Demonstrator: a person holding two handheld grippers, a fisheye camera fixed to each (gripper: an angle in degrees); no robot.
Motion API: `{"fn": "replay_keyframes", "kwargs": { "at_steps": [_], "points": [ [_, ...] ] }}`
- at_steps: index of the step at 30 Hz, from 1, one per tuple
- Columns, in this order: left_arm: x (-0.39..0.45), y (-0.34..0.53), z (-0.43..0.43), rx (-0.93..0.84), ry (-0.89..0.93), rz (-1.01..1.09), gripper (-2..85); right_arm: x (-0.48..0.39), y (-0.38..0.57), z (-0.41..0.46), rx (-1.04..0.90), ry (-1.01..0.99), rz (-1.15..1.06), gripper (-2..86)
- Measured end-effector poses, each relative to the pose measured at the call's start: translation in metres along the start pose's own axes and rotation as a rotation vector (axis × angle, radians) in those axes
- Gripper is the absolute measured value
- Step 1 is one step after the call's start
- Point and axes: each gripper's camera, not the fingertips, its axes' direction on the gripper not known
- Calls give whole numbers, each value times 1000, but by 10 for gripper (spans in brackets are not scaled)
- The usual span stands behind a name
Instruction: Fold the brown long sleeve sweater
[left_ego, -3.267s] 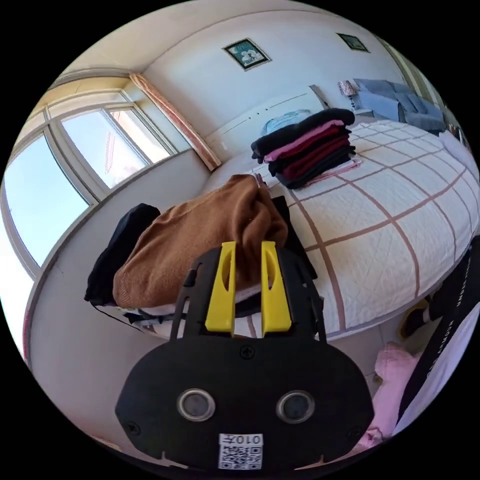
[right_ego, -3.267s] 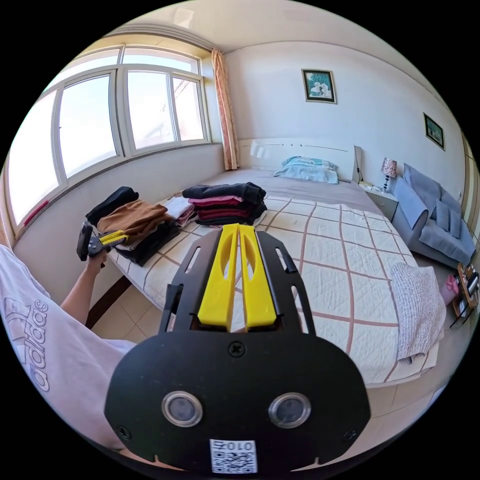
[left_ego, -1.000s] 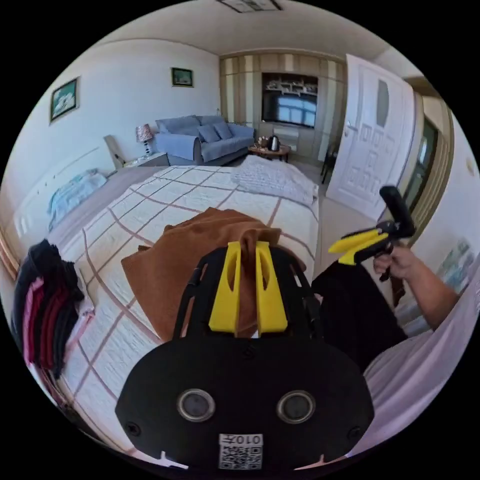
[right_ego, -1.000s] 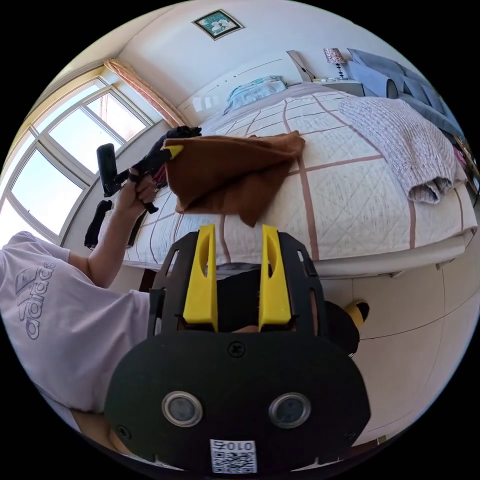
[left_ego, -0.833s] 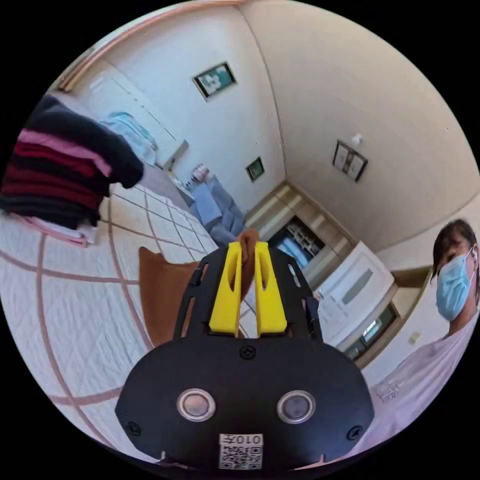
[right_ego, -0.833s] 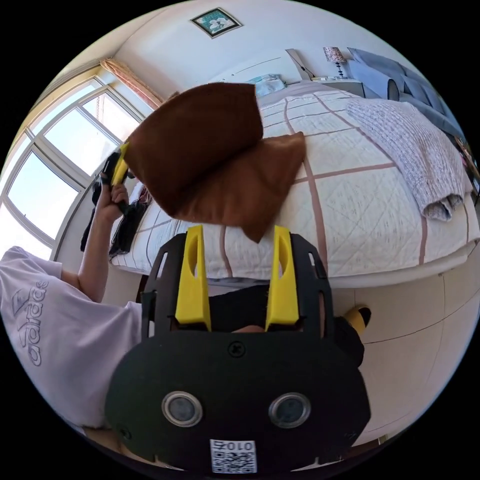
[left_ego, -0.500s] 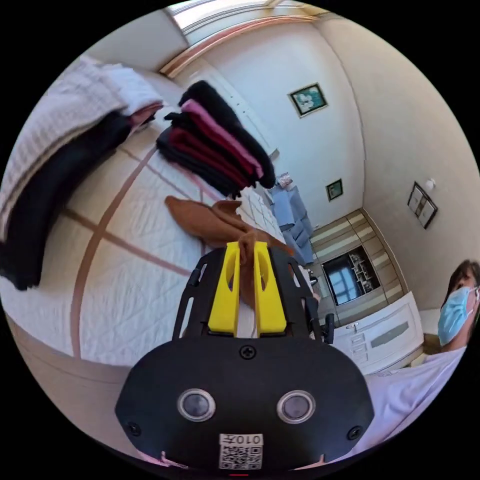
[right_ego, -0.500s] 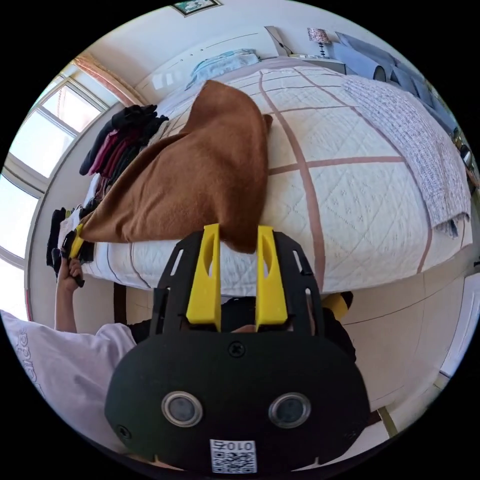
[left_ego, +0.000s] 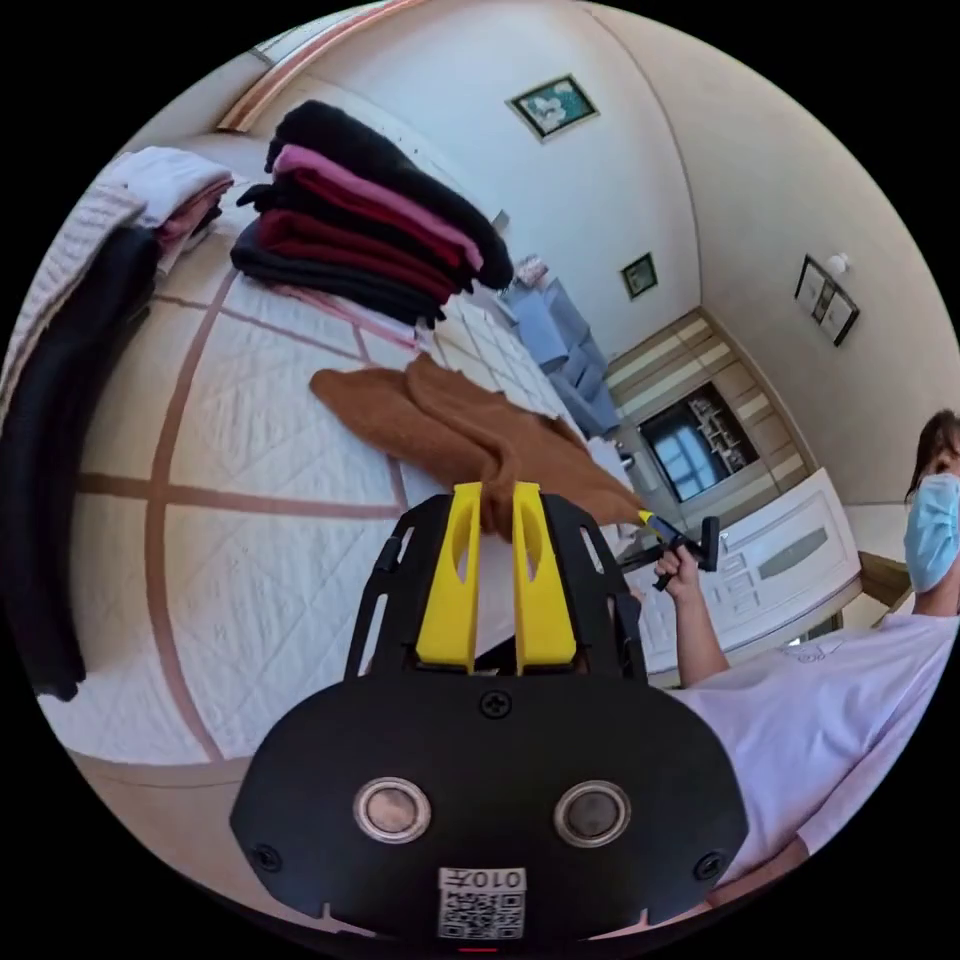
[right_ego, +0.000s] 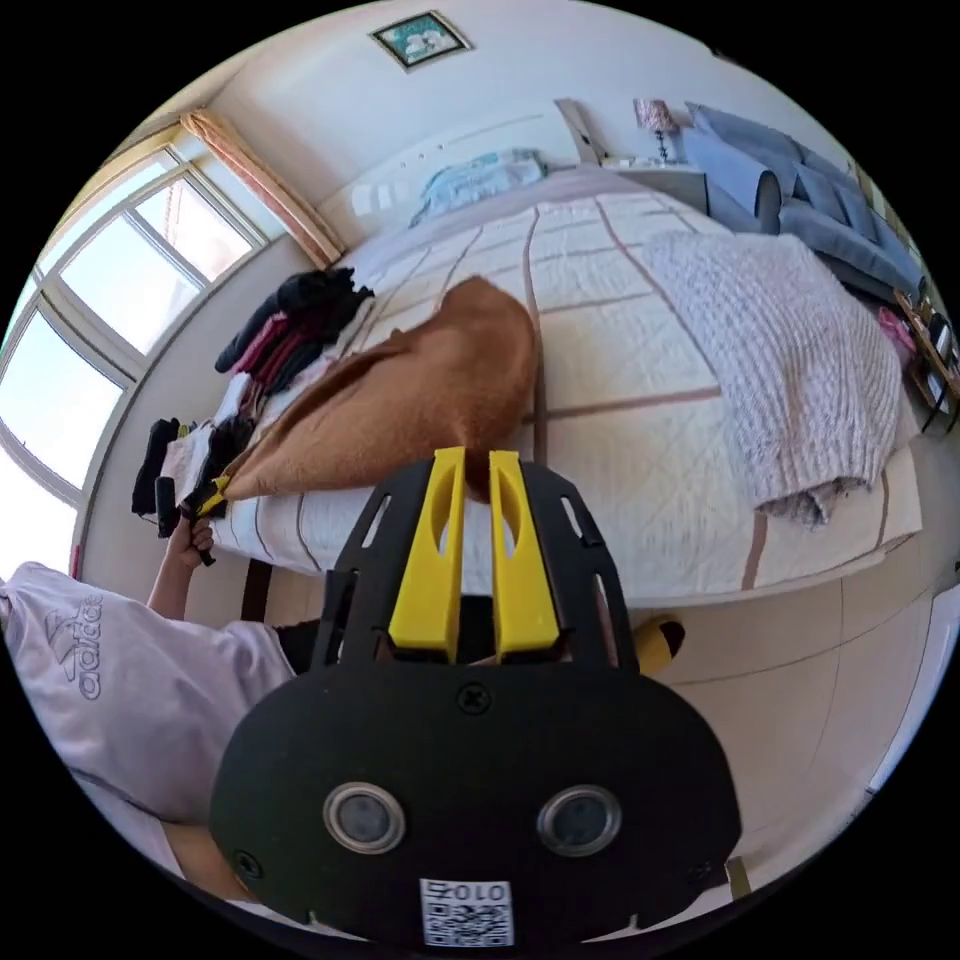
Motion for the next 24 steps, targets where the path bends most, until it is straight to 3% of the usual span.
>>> {"fn": "replay_keyframes", "kwargs": {
  "at_steps": [3, 5, 8, 12, 18, 20, 22, 24],
  "points": [
    [-5, 26, -9, -25, -242, -30, 87, 10, 17, 16, -117, 141, 9, 103],
    [6, 30, -22, 33, -367, -2, 94, 13, 15, 7, -60, 242, 29, 140],
    [30, 6, -20, 50, -531, 79, 107, 6, -20, 0, 22, 200, -49, 144],
    [52, -64, 43, -11, -463, 244, 118, -1, -83, 25, 14, 155, -123, 150],
    [30, -147, 145, -140, -424, 178, 112, 33, -159, 89, -149, -37, -11, 129],
    [21, -160, 164, -195, -390, 139, 96, 41, -166, 110, -244, -113, 6, 79],
    [15, -166, 184, -261, -283, 127, 55, 34, -162, 107, -224, -200, -42, 57],
    [23, -164, 179, -213, -215, 172, 24, 25, -154, 90, -147, -110, -64, 52]
  ]
}}
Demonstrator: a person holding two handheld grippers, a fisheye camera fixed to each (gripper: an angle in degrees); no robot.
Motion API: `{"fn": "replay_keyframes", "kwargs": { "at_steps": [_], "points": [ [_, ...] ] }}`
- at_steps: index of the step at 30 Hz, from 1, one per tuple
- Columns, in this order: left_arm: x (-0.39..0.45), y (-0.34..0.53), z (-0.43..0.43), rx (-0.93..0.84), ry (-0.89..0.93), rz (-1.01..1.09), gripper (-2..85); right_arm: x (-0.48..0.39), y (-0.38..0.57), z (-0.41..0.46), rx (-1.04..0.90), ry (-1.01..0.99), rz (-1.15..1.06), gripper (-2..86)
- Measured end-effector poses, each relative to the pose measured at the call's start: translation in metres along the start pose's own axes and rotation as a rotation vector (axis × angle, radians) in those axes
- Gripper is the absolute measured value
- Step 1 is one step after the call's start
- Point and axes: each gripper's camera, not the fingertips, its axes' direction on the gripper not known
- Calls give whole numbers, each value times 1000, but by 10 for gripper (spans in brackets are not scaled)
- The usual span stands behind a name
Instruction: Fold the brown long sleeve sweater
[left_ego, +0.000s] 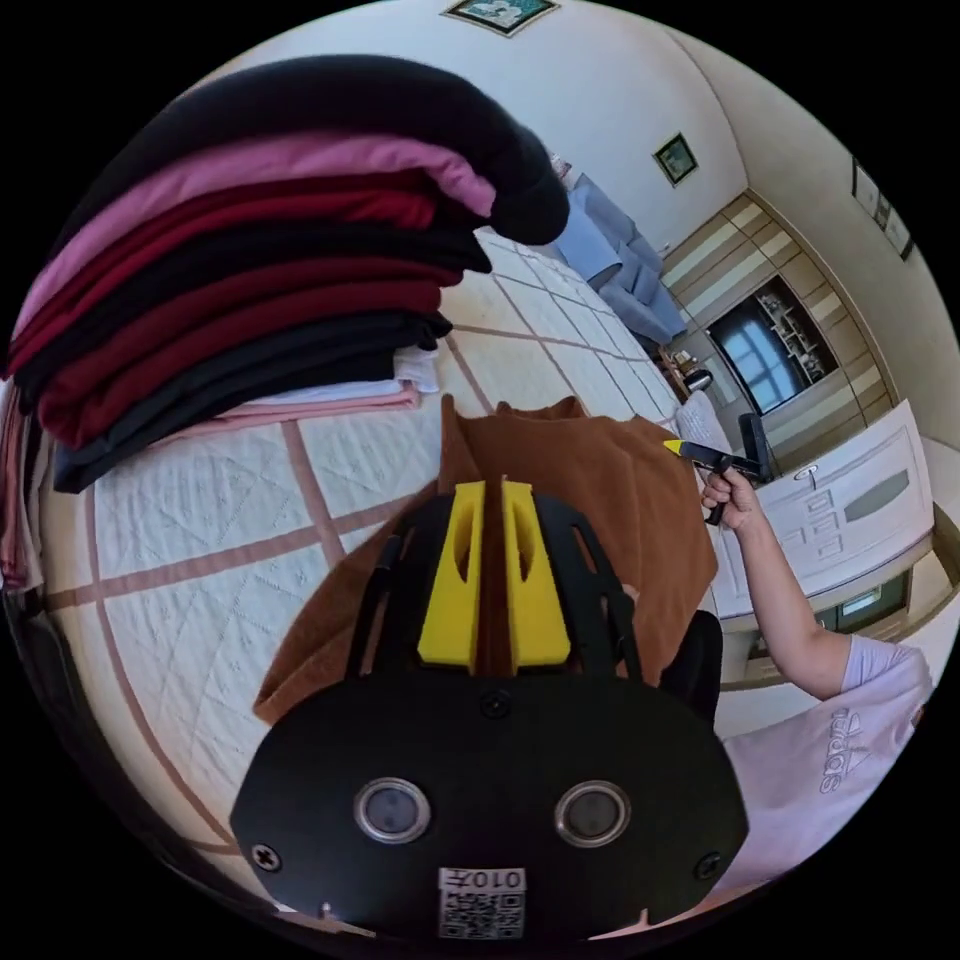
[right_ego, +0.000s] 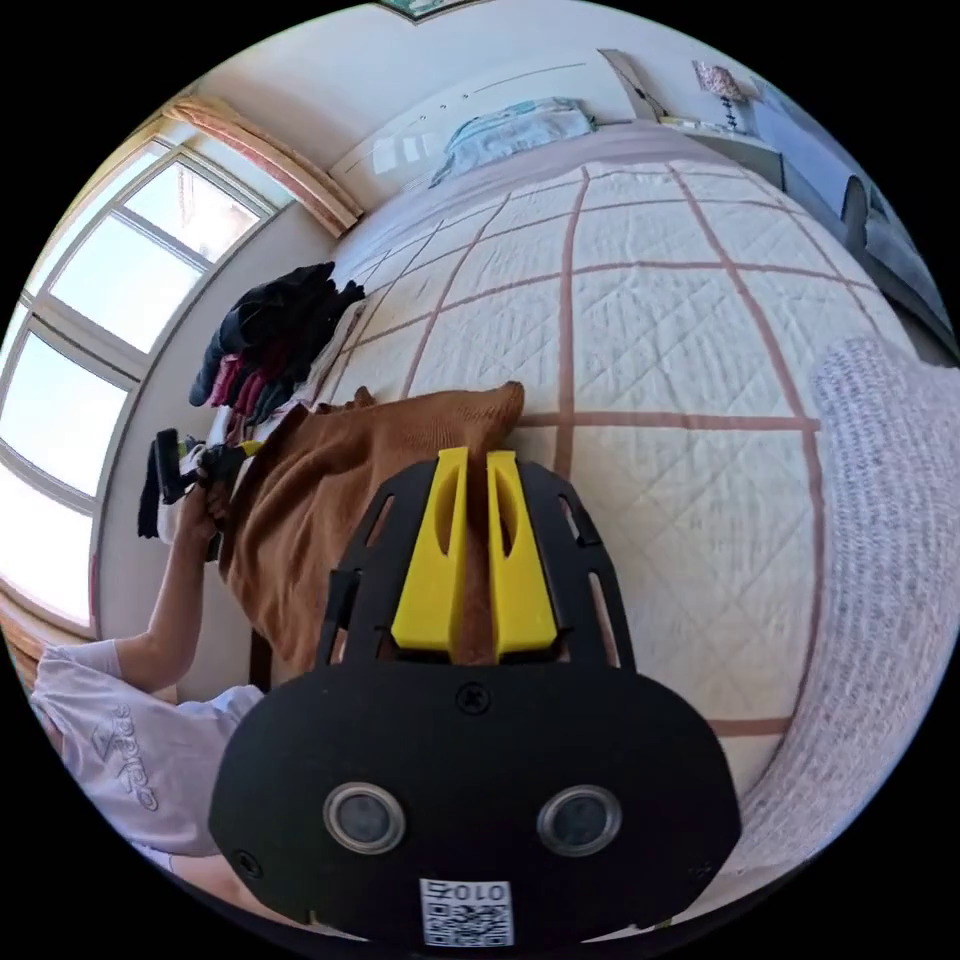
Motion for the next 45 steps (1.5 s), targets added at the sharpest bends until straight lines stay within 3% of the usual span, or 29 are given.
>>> {"fn": "replay_keyframes", "kwargs": {
  "at_steps": [3, 8, 15, 18, 20, 24, 29, 34, 45],
  "points": [
    [20, 17, -38, 177, -106, 72, 9, -24, 25, -34, 110, 78, -89, 43],
    [32, 54, -92, 343, 55, 178, 16, -70, 85, -96, 229, 52, -291, 41],
    [5, 70, -49, 37, -52, 60, 120, -138, 172, -146, 338, -84, -547, 43],
    [13, 59, -37, 52, -55, 129, 130, -164, 208, -150, 305, -55, -606, 44],
    [25, 44, -26, 13, -107, 201, 128, -176, 233, -146, 282, -29, -609, 45],
    [35, 18, 24, -237, -104, 281, 95, -177, 259, -137, 291, -21, -551, 45],
    [40, 36, -27, -52, -19, 315, 51, -169, 282, -132, 293, -5, -435, 45],
    [56, 94, -106, 101, 125, 483, 38, -167, 296, -131, 273, 13, -396, 45],
    [54, 171, -134, 78, 254, 434, 33, -171, 279, -101, 260, 22, -223, 45]
  ]
}}
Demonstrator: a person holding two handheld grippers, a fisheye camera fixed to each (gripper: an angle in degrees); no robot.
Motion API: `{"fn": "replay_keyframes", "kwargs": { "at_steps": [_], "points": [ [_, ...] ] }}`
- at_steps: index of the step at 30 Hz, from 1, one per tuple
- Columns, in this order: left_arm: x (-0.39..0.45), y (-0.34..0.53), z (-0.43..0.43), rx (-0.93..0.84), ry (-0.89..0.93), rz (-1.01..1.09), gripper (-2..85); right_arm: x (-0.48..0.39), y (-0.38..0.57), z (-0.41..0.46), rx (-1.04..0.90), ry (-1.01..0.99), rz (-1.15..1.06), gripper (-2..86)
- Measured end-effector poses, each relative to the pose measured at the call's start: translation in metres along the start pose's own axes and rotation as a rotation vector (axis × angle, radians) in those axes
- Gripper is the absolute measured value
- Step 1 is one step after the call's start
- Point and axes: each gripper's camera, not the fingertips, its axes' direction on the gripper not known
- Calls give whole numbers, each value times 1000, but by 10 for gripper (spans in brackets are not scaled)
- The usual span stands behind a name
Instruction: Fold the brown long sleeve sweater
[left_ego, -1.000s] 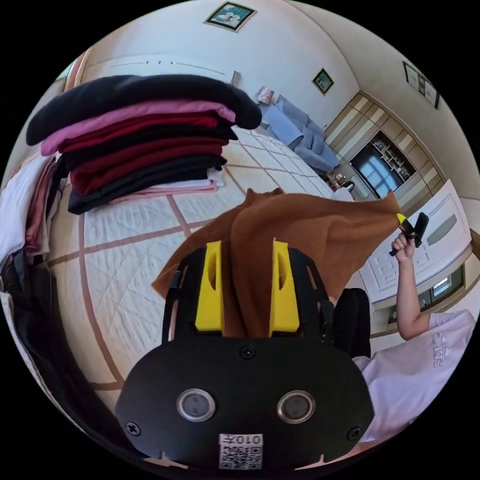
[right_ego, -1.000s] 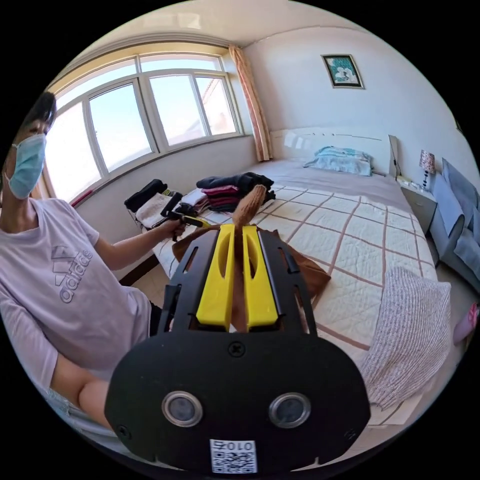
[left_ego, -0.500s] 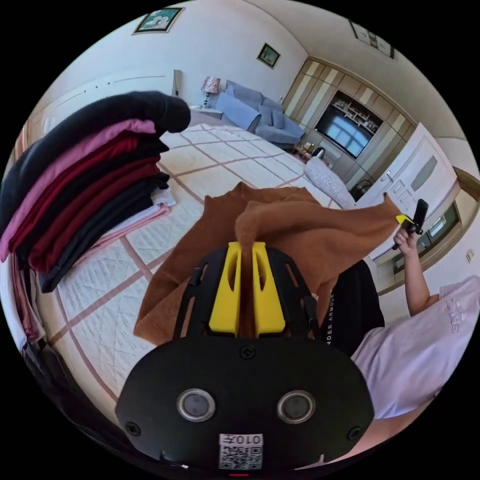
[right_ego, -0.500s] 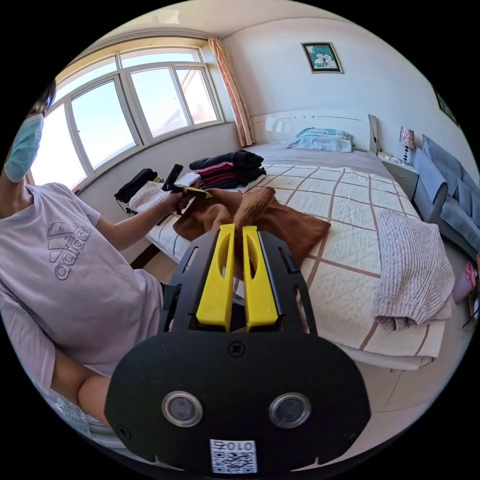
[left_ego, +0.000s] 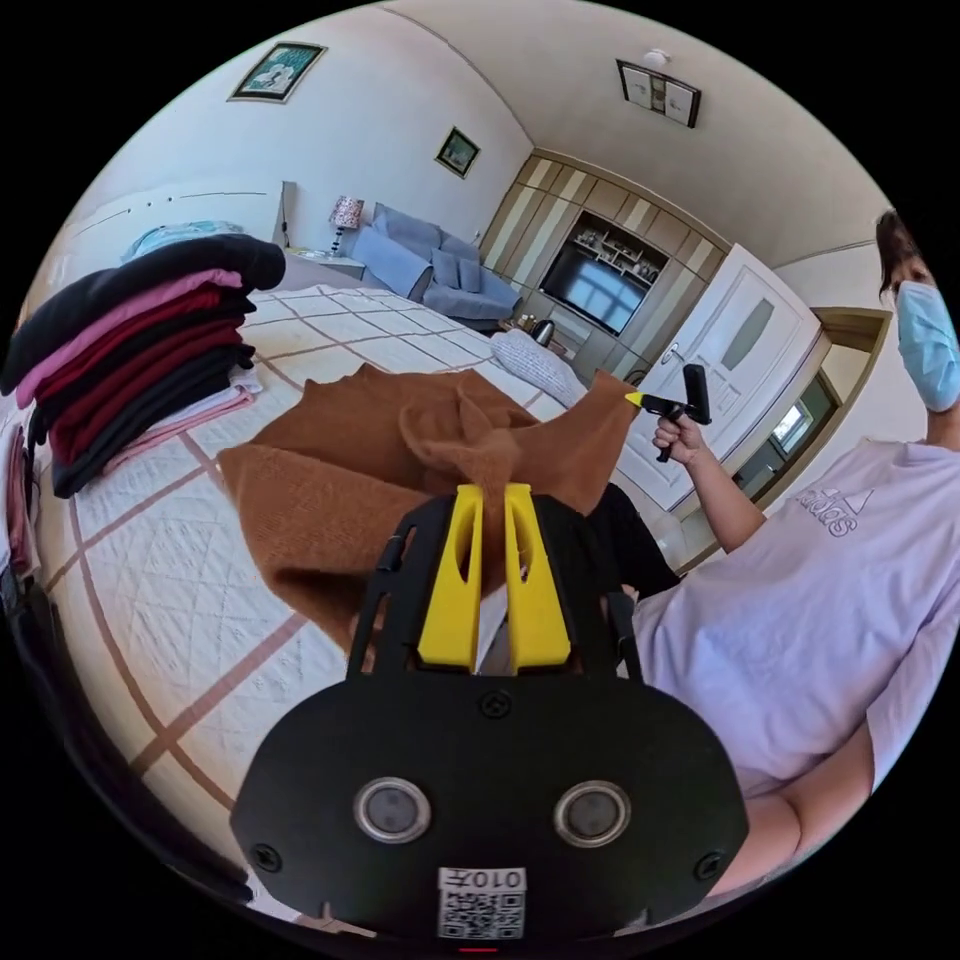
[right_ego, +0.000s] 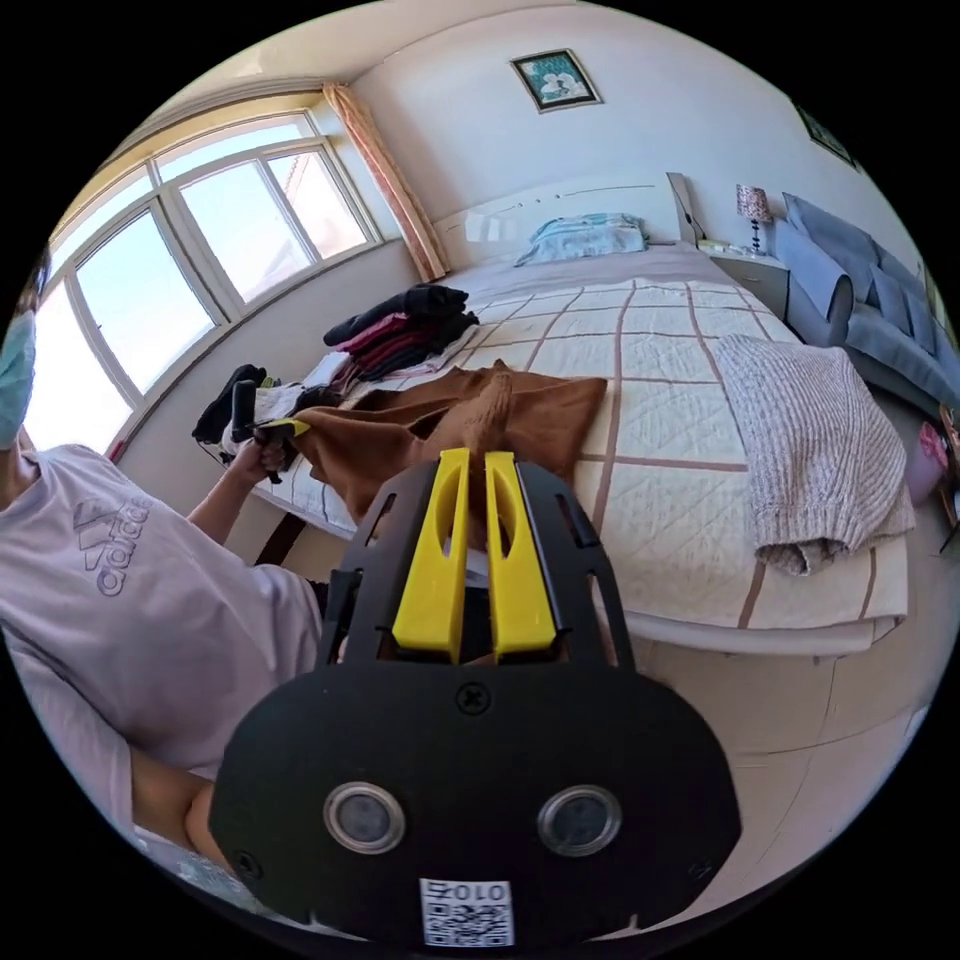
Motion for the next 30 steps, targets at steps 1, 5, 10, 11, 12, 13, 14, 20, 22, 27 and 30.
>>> {"fn": "replay_keyframes", "kwargs": {
  "at_steps": [1, 5, 10, 11, 12, 13, 14, 20, 22, 27, 30],
  "points": [
    [-2, -1, -1, 23, 32, 1, 35, -1, -12, 9, -41, 27, 26, 45],
    [-10, -16, -12, 37, -23, 1, 43, -25, -64, 38, -153, 158, -74, 46],
    [-46, -14, -46, 164, -247, -243, 69, -32, -114, 53, 46, 325, 3, 65],
    [-50, -12, -48, 150, -276, -270, 74, -28, -122, 63, 15, 321, 30, 115],
    [-56, -8, -49, 101, -315, -311, 91, -26, -125, 69, -13, 320, 44, 140],
    [-60, -2, -52, 74, -356, -350, 109, -21, -127, 84, -85, 312, 74, 192],
    [-61, 1, -54, 63, -381, -371, 118, -14, -123, 103, -180, 297, 108, 218],
    [-88, 31, -48, -128, -386, -521, 158, 11, -76, 173, -323, 142, 269, 195],
    [-82, 24, -49, -85, -364, -492, 132, 3, -76, 186, -295, 139, 297, 177],
    [-56, -2, -28, -100, -236, -408, 78, -47, -96, 215, -367, 344, 200, 62],
    [-29, -10, -32, 6, -104, -376, 70, -69, -123, 215, -384, 309, 104, 55]
  ]
}}
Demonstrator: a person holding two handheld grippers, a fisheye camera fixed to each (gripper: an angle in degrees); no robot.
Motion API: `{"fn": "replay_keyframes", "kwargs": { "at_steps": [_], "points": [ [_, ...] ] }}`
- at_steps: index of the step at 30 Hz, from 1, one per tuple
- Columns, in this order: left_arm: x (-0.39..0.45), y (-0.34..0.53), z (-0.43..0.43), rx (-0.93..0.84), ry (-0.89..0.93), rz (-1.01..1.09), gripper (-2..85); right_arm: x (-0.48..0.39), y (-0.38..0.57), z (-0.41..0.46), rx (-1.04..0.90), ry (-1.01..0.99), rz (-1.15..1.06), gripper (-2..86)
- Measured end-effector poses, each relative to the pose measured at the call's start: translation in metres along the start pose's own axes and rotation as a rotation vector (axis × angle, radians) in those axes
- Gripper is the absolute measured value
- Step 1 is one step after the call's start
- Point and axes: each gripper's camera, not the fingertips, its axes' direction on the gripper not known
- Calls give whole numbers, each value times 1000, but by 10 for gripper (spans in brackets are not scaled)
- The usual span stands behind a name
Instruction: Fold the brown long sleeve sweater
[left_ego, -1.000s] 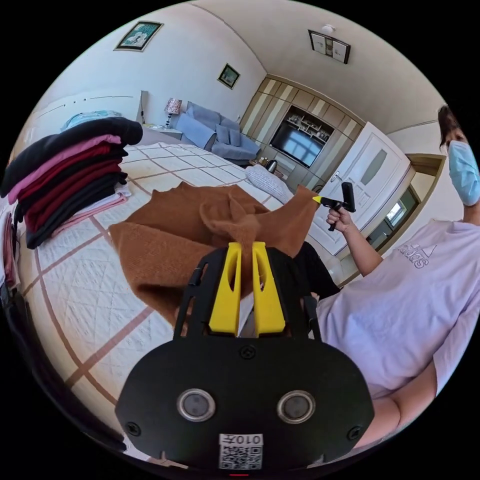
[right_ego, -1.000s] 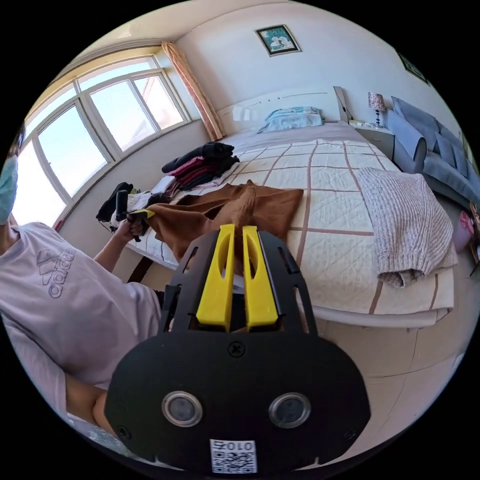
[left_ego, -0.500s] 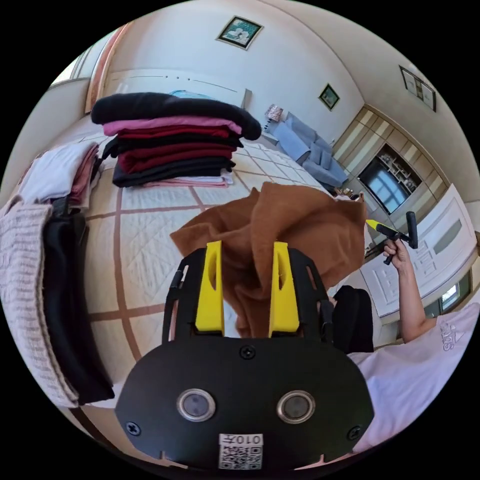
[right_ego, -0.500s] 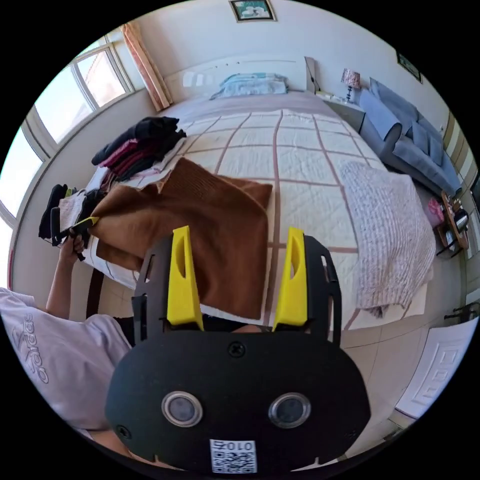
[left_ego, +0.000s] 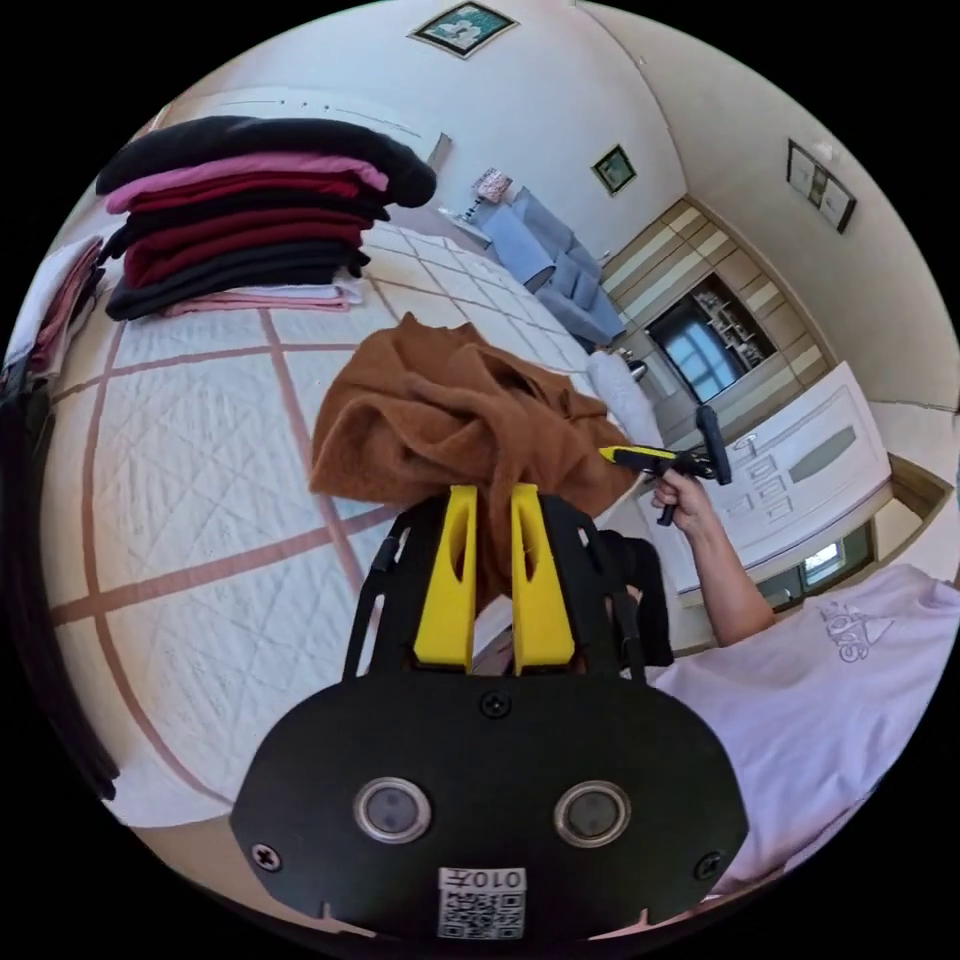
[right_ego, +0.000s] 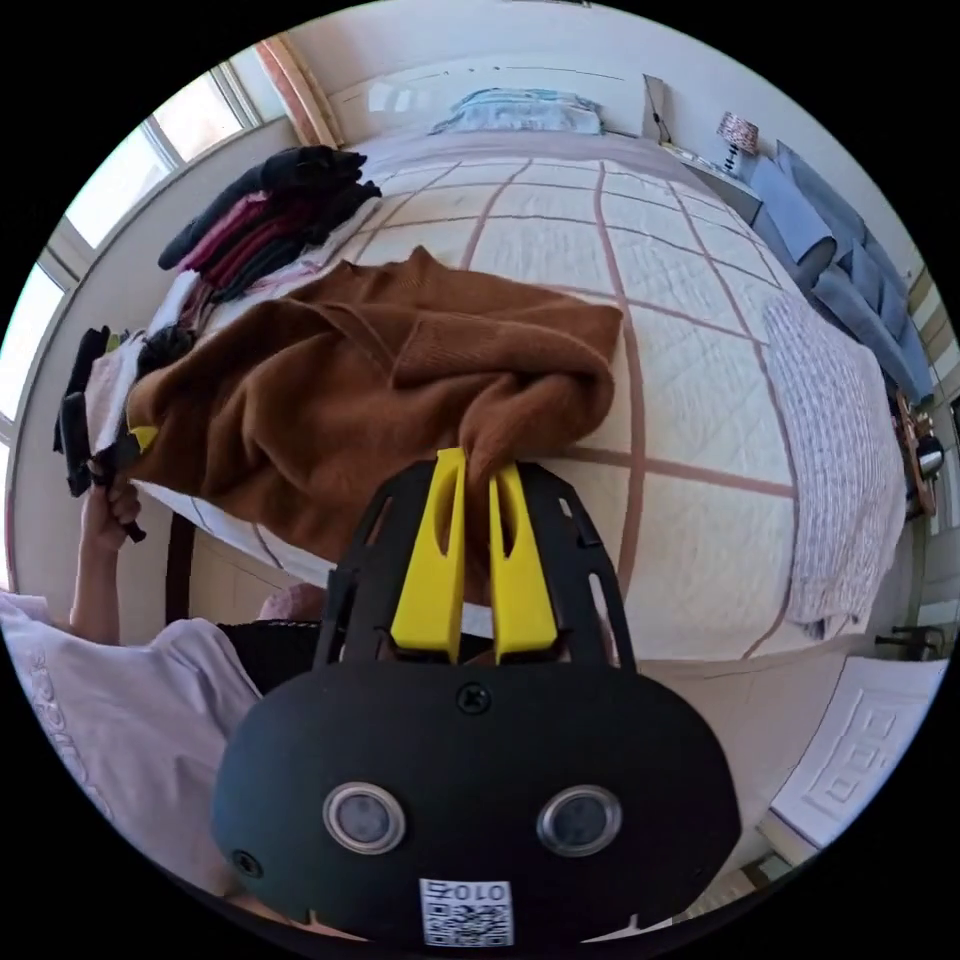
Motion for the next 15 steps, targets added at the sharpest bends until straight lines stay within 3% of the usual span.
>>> {"fn": "replay_keyframes", "kwargs": {
  "at_steps": [1, 4, 7, 9, 11, 12, 13, 15],
  "points": [
    [14, 0, -1, 39, 108, 31, 68, 1, -14, -16, 48, -63, -18, 55],
    [66, -6, 7, 119, 192, 147, 71, -9, -62, -68, 209, -86, -107, 55],
    [156, -7, 23, 294, -6, 356, 88, -48, -102, -113, 433, 103, -228, 58],
    [211, -8, 47, 323, -42, 572, 107, -54, -119, -123, 511, 245, -178, 73],
    [247, -14, 76, 249, 115, 707, 126, -38, -137, -117, 433, 311, -110, 93],
    [266, -22, 102, 110, 217, 750, 134, -33, -140, -114, 373, 311, -116, 94],
    [279, -27, 130, -69, 233, 756, 138, -24, -140, -107, 253, 312, -112, 97],
    [279, -25, 154, -156, 244, 707, 138, -12, -122, -104, 192, 301, -72, 100]
  ]
}}
